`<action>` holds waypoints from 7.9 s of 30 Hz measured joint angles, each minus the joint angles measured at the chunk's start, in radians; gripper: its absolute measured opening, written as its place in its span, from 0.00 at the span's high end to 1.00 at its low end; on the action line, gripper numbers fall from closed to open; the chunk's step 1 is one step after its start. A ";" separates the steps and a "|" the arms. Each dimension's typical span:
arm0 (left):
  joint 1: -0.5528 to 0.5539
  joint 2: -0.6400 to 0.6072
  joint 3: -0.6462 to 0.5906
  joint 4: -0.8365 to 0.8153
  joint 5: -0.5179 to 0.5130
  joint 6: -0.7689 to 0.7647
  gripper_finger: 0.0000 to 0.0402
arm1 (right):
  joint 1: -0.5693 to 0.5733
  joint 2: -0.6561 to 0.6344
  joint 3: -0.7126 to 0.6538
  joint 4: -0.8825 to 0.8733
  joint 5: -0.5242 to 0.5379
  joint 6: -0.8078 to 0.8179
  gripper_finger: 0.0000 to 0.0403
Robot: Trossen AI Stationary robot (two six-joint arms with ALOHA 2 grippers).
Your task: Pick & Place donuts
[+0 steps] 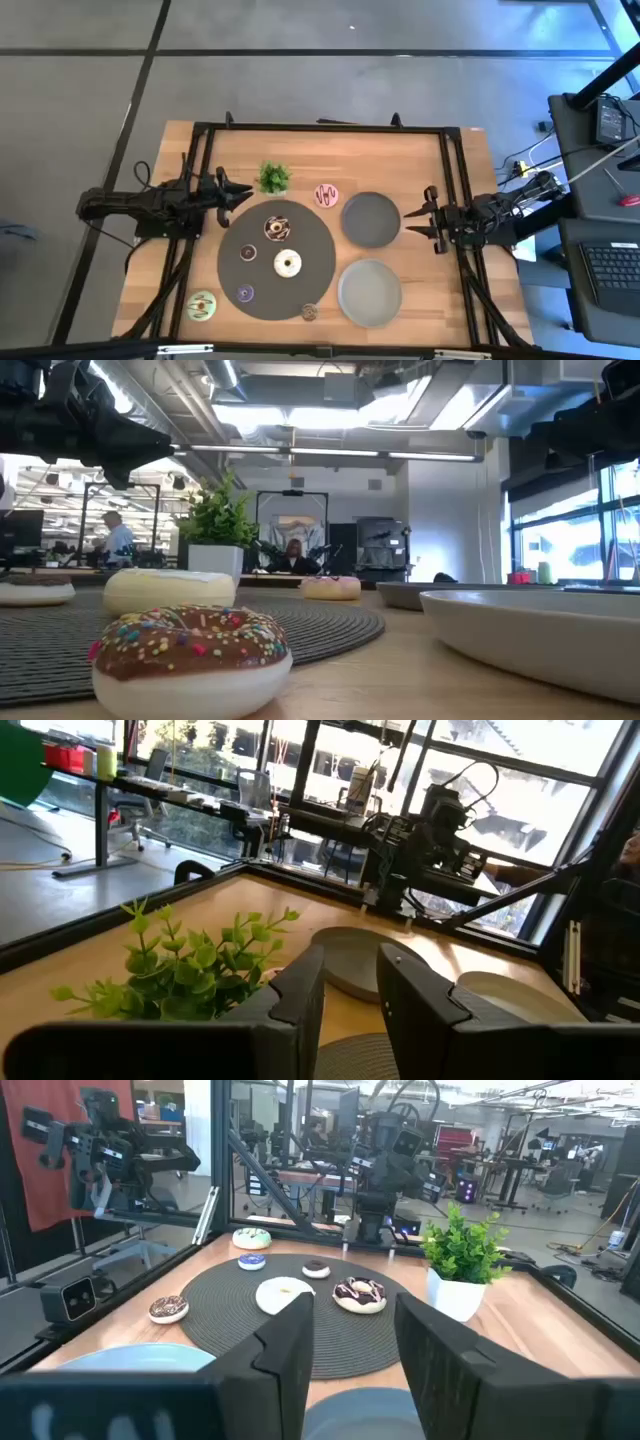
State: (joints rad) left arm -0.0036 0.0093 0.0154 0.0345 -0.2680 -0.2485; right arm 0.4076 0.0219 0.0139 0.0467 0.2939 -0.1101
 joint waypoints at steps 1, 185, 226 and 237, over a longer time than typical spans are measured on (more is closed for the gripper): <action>0.000 0.000 0.000 0.000 0.000 0.000 0.77 | 0.000 0.000 0.000 0.000 0.000 0.000 0.65; 0.000 0.000 0.000 0.000 -0.006 0.000 0.77 | -0.090 0.307 0.109 0.204 0.263 0.204 0.38; 0.000 0.000 0.000 0.005 -0.010 0.025 0.77 | -0.679 1.872 0.994 -0.057 -0.290 0.282 0.38; 0.000 0.000 0.000 0.005 -0.009 0.027 0.77 | -0.677 1.881 0.994 -0.061 -0.293 0.280 0.53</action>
State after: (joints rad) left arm -0.0036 0.0091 0.0151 0.0399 -0.2771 -0.2218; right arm -0.2691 1.9030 1.0080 -0.0145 0.0008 0.1696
